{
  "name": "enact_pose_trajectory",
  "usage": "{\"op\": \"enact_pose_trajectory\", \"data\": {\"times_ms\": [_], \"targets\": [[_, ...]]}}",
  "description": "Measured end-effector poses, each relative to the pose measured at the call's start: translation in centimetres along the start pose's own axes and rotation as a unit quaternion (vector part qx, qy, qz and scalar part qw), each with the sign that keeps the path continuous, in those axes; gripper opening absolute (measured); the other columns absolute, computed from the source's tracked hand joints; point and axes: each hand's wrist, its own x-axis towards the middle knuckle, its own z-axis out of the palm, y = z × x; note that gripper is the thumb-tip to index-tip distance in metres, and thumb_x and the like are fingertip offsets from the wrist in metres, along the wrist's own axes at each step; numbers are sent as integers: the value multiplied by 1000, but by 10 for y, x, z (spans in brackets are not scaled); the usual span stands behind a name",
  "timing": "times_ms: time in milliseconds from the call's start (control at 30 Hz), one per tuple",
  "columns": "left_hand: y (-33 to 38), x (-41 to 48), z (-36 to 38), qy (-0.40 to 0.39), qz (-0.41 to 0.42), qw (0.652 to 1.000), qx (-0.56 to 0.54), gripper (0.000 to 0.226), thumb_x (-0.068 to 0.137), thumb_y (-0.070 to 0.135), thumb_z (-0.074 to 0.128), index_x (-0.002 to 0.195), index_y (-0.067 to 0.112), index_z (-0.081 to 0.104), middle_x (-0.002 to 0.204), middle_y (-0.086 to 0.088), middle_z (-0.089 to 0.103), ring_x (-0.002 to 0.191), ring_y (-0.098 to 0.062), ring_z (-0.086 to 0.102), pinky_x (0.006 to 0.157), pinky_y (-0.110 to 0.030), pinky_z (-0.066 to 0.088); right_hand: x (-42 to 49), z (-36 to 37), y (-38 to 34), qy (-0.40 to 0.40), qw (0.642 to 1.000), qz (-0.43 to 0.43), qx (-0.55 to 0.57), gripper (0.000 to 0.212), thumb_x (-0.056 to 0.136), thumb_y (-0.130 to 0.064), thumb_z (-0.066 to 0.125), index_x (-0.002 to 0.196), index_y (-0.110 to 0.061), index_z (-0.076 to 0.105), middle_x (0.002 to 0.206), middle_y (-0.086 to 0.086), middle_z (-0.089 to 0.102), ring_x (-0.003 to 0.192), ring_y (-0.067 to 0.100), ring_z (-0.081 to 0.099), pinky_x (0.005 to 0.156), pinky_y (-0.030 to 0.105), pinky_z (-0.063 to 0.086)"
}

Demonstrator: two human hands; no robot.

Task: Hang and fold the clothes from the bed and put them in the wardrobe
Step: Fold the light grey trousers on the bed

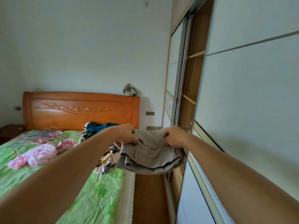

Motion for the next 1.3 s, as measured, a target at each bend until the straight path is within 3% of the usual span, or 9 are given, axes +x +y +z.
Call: {"op": "enact_pose_trajectory", "data": {"times_ms": [200, 400, 533, 633, 867, 1100, 1200, 1300], "targets": [[-36, 141, -52, 21, 7, 1000, -3, 31, 84, 42, 72, 101, 20, 59, 109, -5, 67, 87, -20, 69, 60, -28, 57, 154, -22, -4, 6, 1000, 1, -10, 31, 93, -12, 55, 120, -15, 69, 125, 11, 64, 114, 30, 59, 103, 42, 50], [-42, 259, -102, 12, 14, 1000, -5, 43, 85, 41, 72, 117, 14, 63, 107, -5, 67, 85, -21, 70, 54, -26, 56, 271, -49, 6, 5, 1000, 17, 7, 36, 93, -11, 53, 127, -16, 65, 133, 14, 58, 125, 32, 52, 109, 45, 44], [-36, 312, -116, 19, 31, 999, 17, 35, 86, 42, 69, 107, 14, 68, 97, -5, 71, 80, -21, 71, 56, -26, 55, 320, -67, 19, 18, 1000, 23, -8, 40, 94, -15, 50, 132, -18, 63, 136, 13, 57, 125, 32, 52, 107, 45, 46], [-30, 335, -120, 26, 30, 999, 6, 38, 86, 41, 71, 112, 15, 66, 102, -7, 70, 83, -23, 72, 63, -31, 60, 344, -77, 29, 27, 1000, 16, -3, 37, 94, -14, 51, 127, -18, 66, 128, 10, 62, 115, 29, 58, 103, 44, 50], [-18, 407, -141, 19, 38, 999, 2, 47, 88, 40, 70, 125, 12, 61, 103, -9, 66, 80, -26, 72, 57, -33, 62, 413, -96, 51, 44, 999, 18, 15, 31, 92, -11, 53, 116, -18, 70, 113, 5, 66, 101, 23, 62, 92, 36, 54], [6, 547, -170, 41, 94, 994, 30, 42, 84, 47, 72, 116, 21, 61, 109, -5, 66, 85, -21, 69, 58, -26, 57, 515, -132, 90, 104, 993, 57, 20, 28, 88, -11, 56, 109, -15, 74, 106, 6, 70, 98, 24, 65, 95, 41, 55], [29, 613, -183, 49, 140, 987, 68, 33, 85, 48, 69, 105, 26, 55, 120, -10, 65, 98, -26, 68, 69, -29, 56, 558, -154, 112, 136, 986, 87, 34, 28, 89, -11, 55, 109, -14, 74, 107, 6, 71, 99, 24, 66, 95, 41, 55], [63, 666, -192, 34, 186, 979, 71, 35, 87, 46, 68, 112, 24, 59, 121, -10, 65, 99, -26, 67, 73, -30, 58, 583, -179, 137, 167, 976, 131, 48, 27, 90, -10, 54, 109, -13, 73, 107, 6, 70, 98, 23, 65, 93, 39, 56]]}}
